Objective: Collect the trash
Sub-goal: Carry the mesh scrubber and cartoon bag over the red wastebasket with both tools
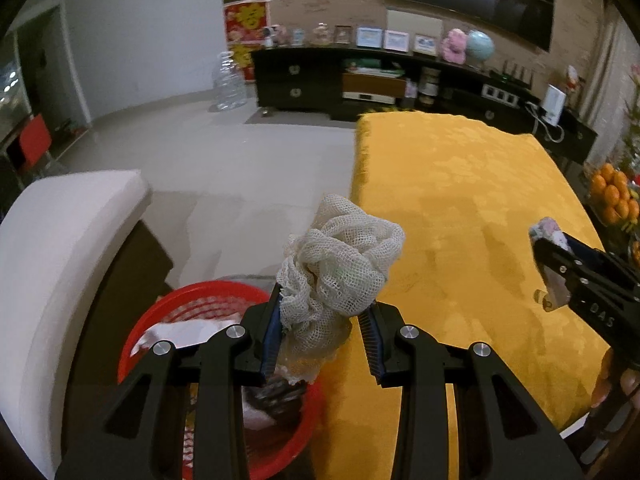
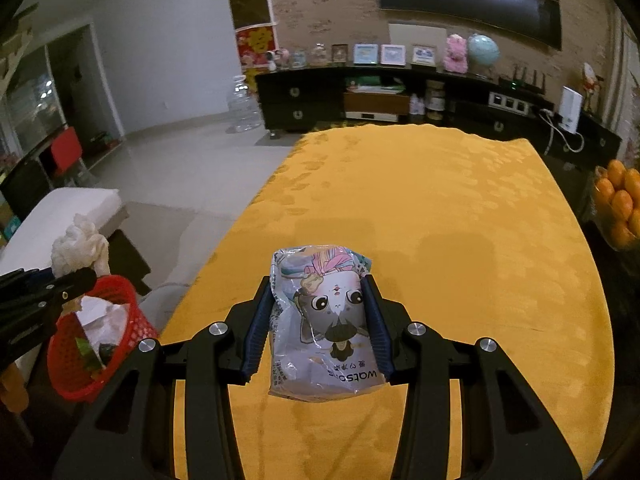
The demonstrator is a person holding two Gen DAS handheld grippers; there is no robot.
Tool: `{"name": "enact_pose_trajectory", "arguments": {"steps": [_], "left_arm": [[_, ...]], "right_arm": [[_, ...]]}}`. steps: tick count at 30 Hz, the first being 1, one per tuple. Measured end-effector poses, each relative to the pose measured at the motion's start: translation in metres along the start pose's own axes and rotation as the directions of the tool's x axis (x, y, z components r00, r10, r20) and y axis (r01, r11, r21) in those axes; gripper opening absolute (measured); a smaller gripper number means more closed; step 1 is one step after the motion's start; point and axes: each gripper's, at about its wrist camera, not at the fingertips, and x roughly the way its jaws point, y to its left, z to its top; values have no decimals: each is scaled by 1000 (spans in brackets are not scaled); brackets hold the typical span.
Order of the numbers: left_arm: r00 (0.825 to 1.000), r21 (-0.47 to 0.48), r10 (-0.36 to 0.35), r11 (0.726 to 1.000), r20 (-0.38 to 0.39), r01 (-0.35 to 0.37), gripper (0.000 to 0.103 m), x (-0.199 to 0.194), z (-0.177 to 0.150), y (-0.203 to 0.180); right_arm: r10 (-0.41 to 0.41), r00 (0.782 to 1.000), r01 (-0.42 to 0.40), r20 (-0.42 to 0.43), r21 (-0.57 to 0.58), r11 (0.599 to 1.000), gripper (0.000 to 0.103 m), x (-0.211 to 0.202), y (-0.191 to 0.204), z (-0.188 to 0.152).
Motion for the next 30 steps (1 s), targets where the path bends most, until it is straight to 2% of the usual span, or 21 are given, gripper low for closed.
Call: {"name": "enact_pose_trajectory", "arguments": {"steps": [8,18,30], "left_arm": [[997,-85,77,993,-11,-77,33,-9,-17,45],[987,-175,159,971,-33,-162,33,-20,-40,90],[969,-276,244,930,-36,-244,33,-43,-60,129]], "right_arm": [[58,998,-58,-1,-65,996,43,-3,36,0],[148,989,-149,-12,-134,980,43,-6,83,1],[270,962,-273,-44,-176,946,43,-7,130,5]]}}
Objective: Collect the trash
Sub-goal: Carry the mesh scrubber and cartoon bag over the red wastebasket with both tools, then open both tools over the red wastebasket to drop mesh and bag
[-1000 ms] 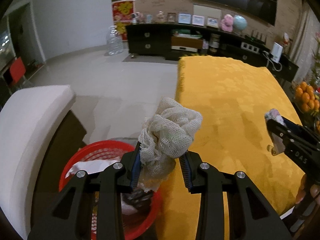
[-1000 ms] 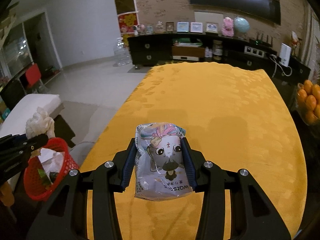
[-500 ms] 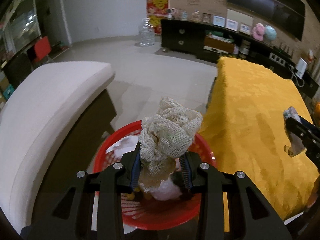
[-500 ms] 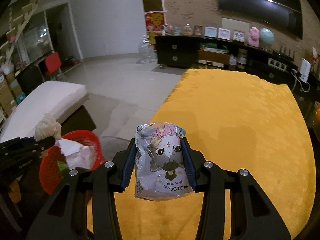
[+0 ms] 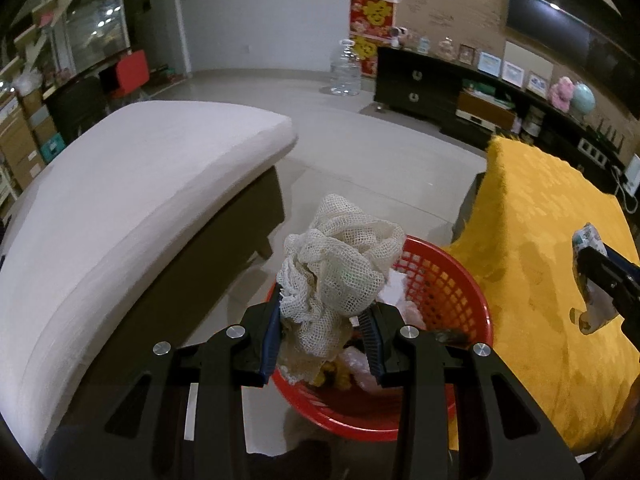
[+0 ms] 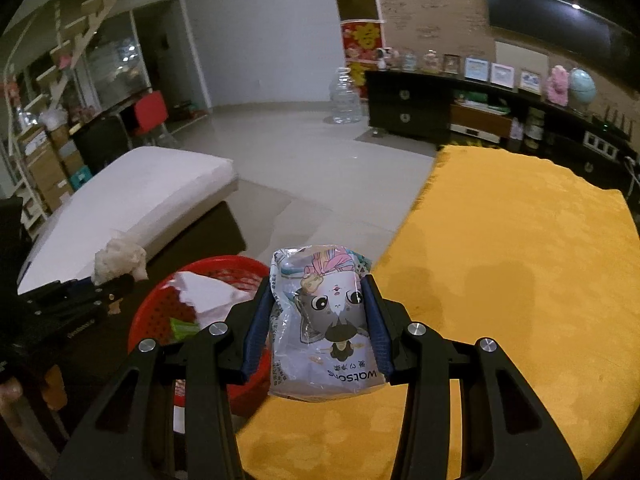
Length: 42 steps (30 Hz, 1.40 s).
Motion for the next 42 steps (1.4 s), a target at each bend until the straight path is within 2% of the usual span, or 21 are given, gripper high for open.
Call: {"name": "enact_pose_trajectory", "arguments": {"steps": [12,17,22,31,42], "left_arm": [[999,-7,38,999,-7,-38,33,7,0,-1],[998,9,58,998,-4,-58,33,13,-3,-4],[998,2,57,998,-21,-57,33,20,-5,-3],[998,-9,11,1000,-54,-11,33,32,-5,-3],[996,-16,32,999,-83,-33,35,39,-10,1]], "right_arm": [[145,989,-148,-39,-75,986,43,27,47,34],[187,981,-191,-55,-87,978,43,40,56,30],[199,975,-203,-99,-32,979,43,59,48,17],[184,976,-187,-120,-17,982,43,67,49,7],[211,965,-218,-156,-28,976,43,73,58,4]]}}
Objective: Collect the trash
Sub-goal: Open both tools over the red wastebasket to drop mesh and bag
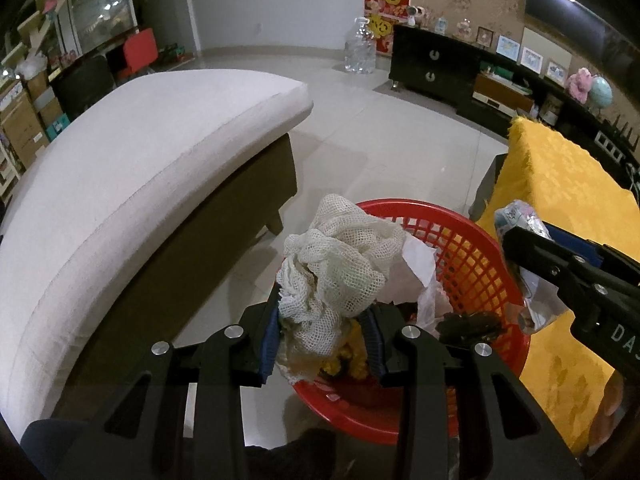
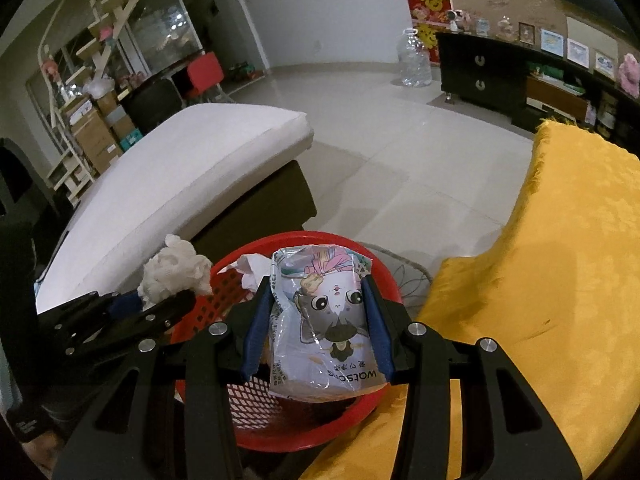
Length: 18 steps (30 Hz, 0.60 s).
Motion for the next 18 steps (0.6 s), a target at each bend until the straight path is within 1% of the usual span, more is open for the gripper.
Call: {"name": "enact_pose_trajectory", "arguments": {"steps": [3,8,10,11,12,15,17,18], "left_arm": [[1000,-3,-5,1000,-5,5,38,0,0,1],[1000,-4,-22,1000,-2,22,44,1,0,0],[999,-18,-41,999,4,41,50,-1,0,3],[999,-29,-51,998,11,51,55,-3,1,4],[998,-34,-55,998,19,55,60,-5,2,4],[997,-36,-55,998,59,57,70,-13,3,5],[995,-37,-55,998,77,58,74,-18,4,5],[995,-38,-54,998,86,58,76,-20,4,5]], "right_arm": [[19,1000,-19,-4,16,1000,45,0,-3,1],[69,998,-69,-3,69,995,55,-4,-13,2],[75,997,-75,-1,82,994,57,-7,-16,2],[76,997,-76,2,86,993,57,-8,-16,3],[74,997,-75,5,89,993,58,-10,-17,3],[62,998,-63,22,93,994,59,-17,-21,3],[36,999,-39,38,92,995,64,-24,-22,1],[15,999,-20,49,89,996,67,-28,-23,0]]}}
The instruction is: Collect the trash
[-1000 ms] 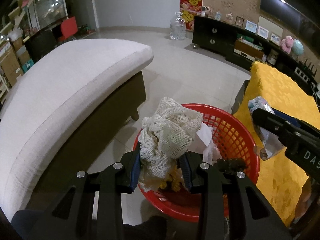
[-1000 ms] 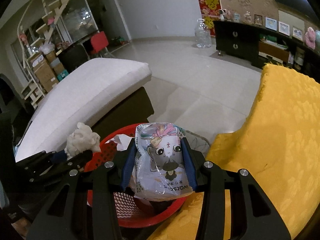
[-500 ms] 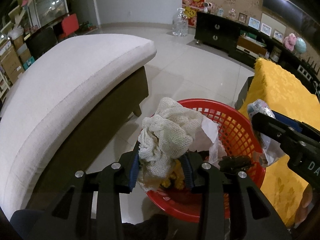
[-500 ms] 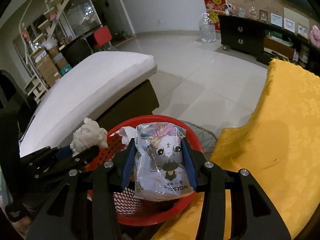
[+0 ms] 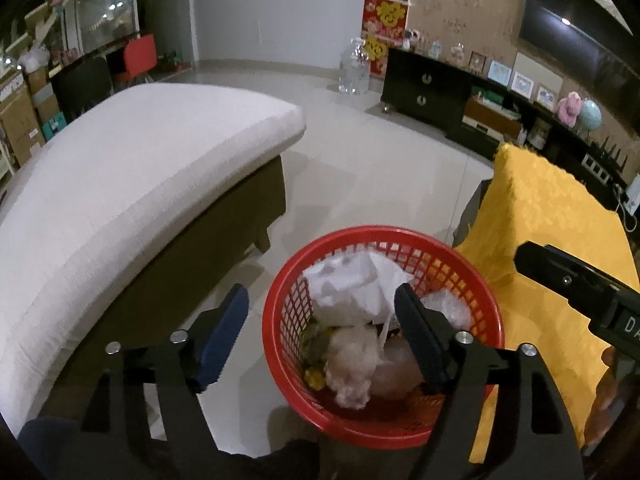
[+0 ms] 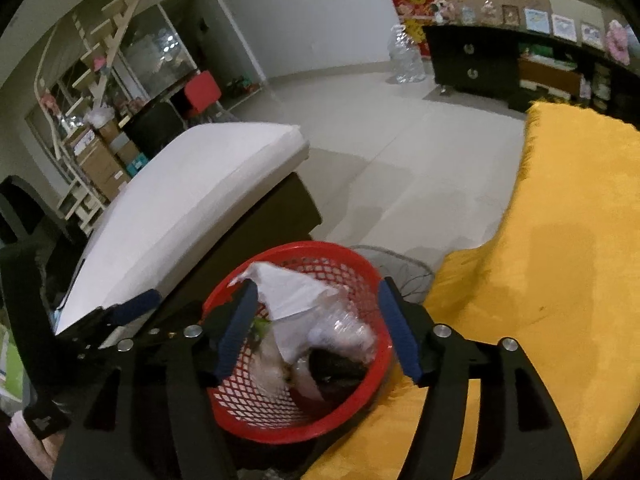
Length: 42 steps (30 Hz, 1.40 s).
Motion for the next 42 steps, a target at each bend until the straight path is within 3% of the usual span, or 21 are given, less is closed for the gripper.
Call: {"name": "enact_pose_trajectory", "arguments": {"steps": [7,15,27,42], "left_arm": [[997,6,21,1000,71,-22,82,-20,2,-2],[984,41,58,997,166,-65,88,-54,-7,-13],[970,50,64,996,236,-78,91,-100,-18,-17],[957,28,72,996,282,-84,91,-125,-29,-12]], "right_arm": [[-74,995,76,70,-22,997,85,-22,-5,-7],[-124,979,135,164,-60,989,96,-59,-5,-18],[-152,966,173,209,-83,981,96,-90,1,-36],[-149,960,179,235,-112,977,96,-106,14,-53]]}}
